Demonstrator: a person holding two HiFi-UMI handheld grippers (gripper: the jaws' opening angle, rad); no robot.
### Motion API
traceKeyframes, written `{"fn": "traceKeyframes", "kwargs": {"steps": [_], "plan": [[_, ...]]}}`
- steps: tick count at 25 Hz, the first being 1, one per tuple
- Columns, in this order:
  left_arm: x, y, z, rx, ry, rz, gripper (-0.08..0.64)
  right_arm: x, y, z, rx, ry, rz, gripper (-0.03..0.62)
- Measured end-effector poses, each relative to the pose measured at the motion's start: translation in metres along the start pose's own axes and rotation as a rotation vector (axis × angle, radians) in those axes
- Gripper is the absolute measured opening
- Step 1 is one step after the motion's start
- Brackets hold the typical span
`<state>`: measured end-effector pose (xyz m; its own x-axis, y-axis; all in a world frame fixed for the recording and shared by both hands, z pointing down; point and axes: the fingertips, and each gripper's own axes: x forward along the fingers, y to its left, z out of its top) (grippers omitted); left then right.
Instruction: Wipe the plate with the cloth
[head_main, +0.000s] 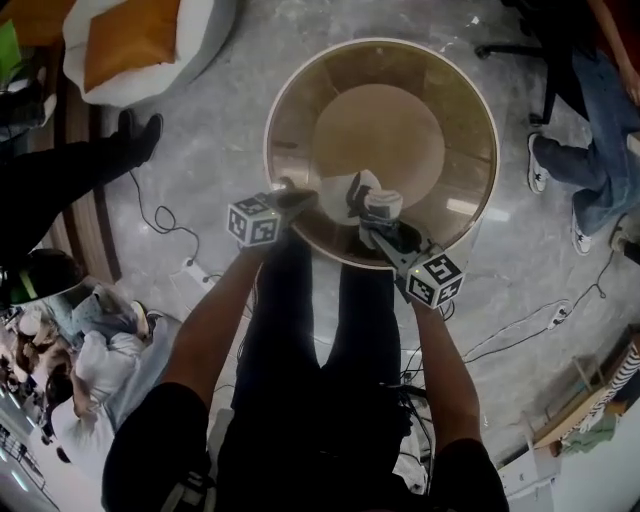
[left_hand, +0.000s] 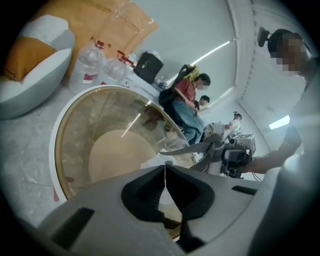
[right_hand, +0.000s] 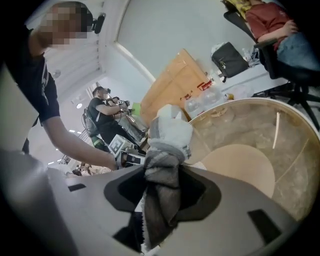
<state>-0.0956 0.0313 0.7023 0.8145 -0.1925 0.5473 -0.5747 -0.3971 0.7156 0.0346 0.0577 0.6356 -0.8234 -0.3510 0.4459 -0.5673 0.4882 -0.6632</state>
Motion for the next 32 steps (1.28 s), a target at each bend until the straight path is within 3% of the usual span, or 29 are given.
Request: {"fn": "traceKeyframes", "kwargs": {"steps": [7, 12, 20, 24, 32], "plan": [[0.025, 0.042, -0.007, -0.013, 0.093, -0.015, 0.009, 0.054, -0.034, -0.031, 0.025, 0.034, -0.066, 0.156], [0.042, 0.049, -0.013, 0.056, 0.172, 0.005, 0.01, 0.077, -0.045, -0.045, 0.006, 0.133, -0.108, 0.155], [0.043, 0.052, -0.013, 0.058, 0.171, 0.059, 0.009, 0.098, -0.047, -0.06, 0.033, 0.233, -0.141, 0.152], [0.042, 0.052, -0.012, 0.031, 0.145, 0.06, 0.009, 0.113, -0.043, -0.057, 0.025, 0.239, -0.127, 0.151], [0.053, 0.061, 0.01, 0.088, 0.093, 0.069, 0.009, 0.123, -0.075, -0.025, -0.055, 0.206, -0.203, 0.149]]}}
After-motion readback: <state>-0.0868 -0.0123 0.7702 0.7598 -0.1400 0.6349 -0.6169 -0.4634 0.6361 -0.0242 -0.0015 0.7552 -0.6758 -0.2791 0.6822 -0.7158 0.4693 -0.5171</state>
